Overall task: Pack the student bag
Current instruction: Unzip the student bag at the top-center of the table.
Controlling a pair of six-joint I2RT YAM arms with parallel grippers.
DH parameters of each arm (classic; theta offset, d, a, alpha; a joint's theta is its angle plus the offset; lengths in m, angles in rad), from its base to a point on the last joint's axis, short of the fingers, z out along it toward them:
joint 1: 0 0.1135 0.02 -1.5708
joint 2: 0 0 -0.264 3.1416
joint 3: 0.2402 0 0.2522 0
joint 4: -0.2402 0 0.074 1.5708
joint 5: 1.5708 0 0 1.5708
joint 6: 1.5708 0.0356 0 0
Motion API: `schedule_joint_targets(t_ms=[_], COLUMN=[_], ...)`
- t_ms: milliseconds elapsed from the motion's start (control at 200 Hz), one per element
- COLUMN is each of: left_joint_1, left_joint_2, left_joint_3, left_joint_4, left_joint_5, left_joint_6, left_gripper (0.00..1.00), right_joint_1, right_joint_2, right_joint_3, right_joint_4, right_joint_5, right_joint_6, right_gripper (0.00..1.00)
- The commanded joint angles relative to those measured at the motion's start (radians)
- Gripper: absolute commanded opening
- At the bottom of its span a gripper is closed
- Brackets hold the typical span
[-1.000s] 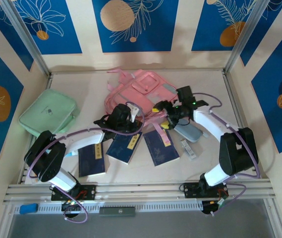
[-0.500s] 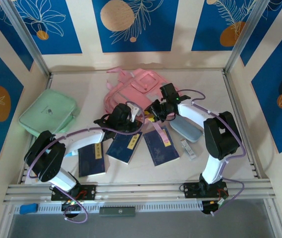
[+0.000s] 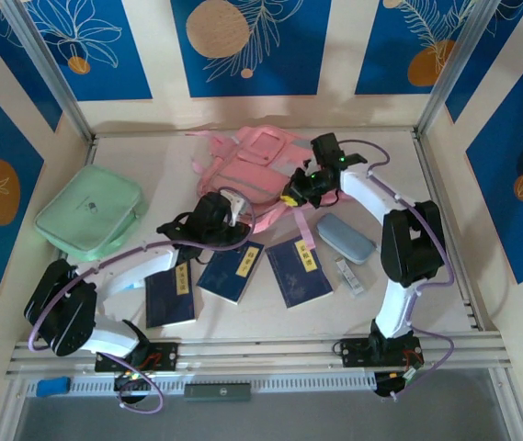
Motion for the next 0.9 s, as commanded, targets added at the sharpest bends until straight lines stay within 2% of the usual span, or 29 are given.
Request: schedule_joint_targets(t_ms=[0,135,210,330,395,445,545,650,730,795,895], left_joint_1=[0.018,0.017,0.013,0.005,0.003,0.0,-0.002,-0.001,-0.004,-0.009,-0.009], left_joint_2=[-0.031,-0.012,0.02,0.065,0.079,0.088,0.095,0.095,0.093,0.092,0.09], left_joint_3=[-0.025,-0.013,0.014,0.071,0.081,0.087,0.091,0.092,0.094,0.095,0.094], left_joint_4=[-0.149,-0.068,-0.043,-0.059,-0.035,-0.027,-0.028,-0.027,-0.026,-0.028,-0.027], left_joint_5=[-0.002,0.1,0.133,0.107,0.118,0.125,0.124,0.129,0.139,0.133,0.129], left_joint_6=[-0.03,-0.046,-0.063,-0.085,-0.094,-0.094,-0.09,-0.09,-0.09,-0.088,-0.093], left_gripper=[0.0,0.0,0.0,0.0,0.0,0.0,0.0,0.0,0.0,0.0,0.0], right_joint_1=[-0.073,-0.069,-0.073,-0.067,-0.069,-0.063,0.009,0.087,0.133,0.163,0.202], right_joint_2=[0.036,0.039,0.054,0.001,-0.052,-0.096,-0.156,-0.138,-0.115,-0.101,-0.05], right_joint_3=[0.104,0.107,0.126,0.077,-0.007,-0.099,-0.226,-0.25,-0.249,-0.247,-0.198], right_joint_4=[0.003,0.009,-0.032,-0.056,-0.038,0.007,0.102,0.173,0.203,0.245,0.248], right_joint_5=[0.01,0.019,0.024,0.027,-0.005,-0.048,-0.077,-0.084,-0.025,0.035,0.077], right_joint_6=[-0.131,-0.141,-0.141,-0.114,-0.049,0.026,0.163,0.272,0.36,0.402,0.408], right_gripper=[0.0,0.06,0.25,0.55,0.67,0.72,0.79,0.81,0.81,0.79,0.67])
